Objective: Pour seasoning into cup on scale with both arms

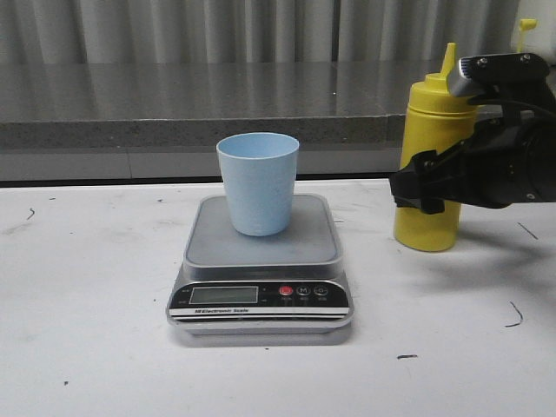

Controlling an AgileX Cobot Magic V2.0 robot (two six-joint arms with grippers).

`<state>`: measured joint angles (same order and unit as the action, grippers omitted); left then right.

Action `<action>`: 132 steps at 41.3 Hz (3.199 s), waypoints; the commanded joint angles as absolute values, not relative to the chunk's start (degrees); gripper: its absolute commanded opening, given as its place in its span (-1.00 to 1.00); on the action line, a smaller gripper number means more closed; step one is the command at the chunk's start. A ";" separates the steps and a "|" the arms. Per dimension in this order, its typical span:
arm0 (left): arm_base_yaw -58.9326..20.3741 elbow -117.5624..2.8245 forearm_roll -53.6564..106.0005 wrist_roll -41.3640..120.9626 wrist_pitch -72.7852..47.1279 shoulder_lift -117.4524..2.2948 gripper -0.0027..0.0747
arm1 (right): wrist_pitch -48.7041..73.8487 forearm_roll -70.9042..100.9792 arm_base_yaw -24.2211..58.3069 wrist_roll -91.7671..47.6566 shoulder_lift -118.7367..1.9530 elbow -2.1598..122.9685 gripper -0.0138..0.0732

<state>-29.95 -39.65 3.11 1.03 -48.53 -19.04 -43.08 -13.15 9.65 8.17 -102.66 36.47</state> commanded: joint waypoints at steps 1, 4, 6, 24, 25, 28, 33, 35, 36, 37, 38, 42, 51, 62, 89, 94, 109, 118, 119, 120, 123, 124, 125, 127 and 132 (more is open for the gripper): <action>-30.23 -41.06 3.34 0.55 -43.80 -19.59 0.01 | -41.32 -13.29 9.43 8.87 -96.64 36.21 0.71; -30.23 -41.06 3.34 0.55 -43.80 -19.59 0.01 | -34.05 -13.85 9.43 11.97 -93.77 35.89 0.71; -30.23 -41.06 3.34 0.55 -43.80 -19.59 0.01 | -29.61 -14.75 9.43 14.51 -92.10 35.89 0.71; -30.23 -41.06 3.34 0.55 -43.80 -19.59 0.01 | 16.64 -33.70 18.57 34.83 -74.46 36.67 0.71; -30.23 -41.06 3.34 0.55 -43.80 -19.59 0.01 | 19.36 -32.95 19.53 34.21 -73.55 37.09 0.71; -30.23 -41.06 3.34 0.55 -43.77 -19.59 0.01 | 28.35 -27.74 21.95 27.33 -72.33 39.35 0.71; -30.23 -41.06 3.34 0.55 -43.77 -19.59 0.01 | 43.25 -10.22 22.02 5.76 -72.02 45.67 0.71; -30.23 -41.06 3.34 0.55 -43.77 -19.59 0.01 | 45.14 -3.31 21.25 0.00 -70.75 47.58 0.71; -30.23 -41.06 3.34 0.55 -43.77 -19.59 0.01 | 45.08 -1.23 21.13 -1.55 -69.66 47.89 0.71; -30.23 -41.06 3.34 0.55 -43.77 -19.59 0.01 | 44.74 0.54 21.04 -2.83 -68.97 47.89 0.71; -30.23 -41.06 3.34 0.55 -43.77 -19.59 0.01 | 44.30 2.02 21.00 -3.34 -67.43 47.83 0.71; -30.23 -41.06 3.34 0.55 -43.77 -19.59 0.01 | 41.84 4.64 21.00 -3.43 -61.30 46.57 0.71; -30.23 -41.06 3.34 0.55 -43.77 -19.59 0.01 | 40.23 4.48 21.00 -2.05 -49.05 44.14 0.71; -30.23 -41.06 3.34 0.55 -43.77 -19.59 0.01 | 40.91 3.30 20.97 0.00 -36.49 40.49 0.71; -30.23 -41.06 3.34 0.55 -43.67 -19.59 0.01 | 43.33 -0.78 20.81 0.53 -25.27 37.85 0.67; -30.23 -41.06 3.34 0.55 -43.67 -19.59 0.01 | 43.10 -0.66 20.81 0.53 -25.27 37.85 0.29; -30.23 -41.06 3.34 0.55 -43.65 -19.59 0.01 | 43.17 -0.61 20.81 0.53 -25.27 37.85 -0.94; -30.23 -41.06 3.45 0.55 -44.34 -19.59 -0.44 | 43.53 -0.61 20.81 0.53 -25.27 37.85 -0.95; -30.23 -41.06 3.44 0.55 -44.74 -19.59 -0.53 | 43.53 -0.61 20.81 0.53 -25.27 37.85 -0.95; -30.23 -41.06 3.44 0.55 -45.01 -19.59 -0.64 | 43.53 -0.61 20.81 0.53 -25.27 37.85 -0.95; -30.23 -41.06 3.44 0.55 -45.17 -19.59 -0.93 | 43.53 -0.61 20.81 0.53 -25.27 37.85 -0.95; -30.23 -41.06 3.44 0.55 -45.17 -19.59 -0.99 | 43.53 -0.61 20.81 0.53 -25.27 37.85 -0.95; -30.23 -41.06 3.44 0.55 -45.17 -19.59 -0.98 | 43.53 -0.61 20.81 0.53 -25.27 37.85 -0.95; -30.23 -41.06 3.44 0.55 -45.17 -19.59 -0.98 | 43.53 -0.61 20.81 0.53 -25.27 37.85 -0.95; -30.23 -41.06 3.44 0.55 -45.17 -19.59 -0.98 | 43.53 -0.61 20.81 0.53 -25.27 37.85 -0.95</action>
<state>-29.95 -39.65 3.11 0.94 -48.95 -19.04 47.18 0.00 21.17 0.46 -24.96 36.41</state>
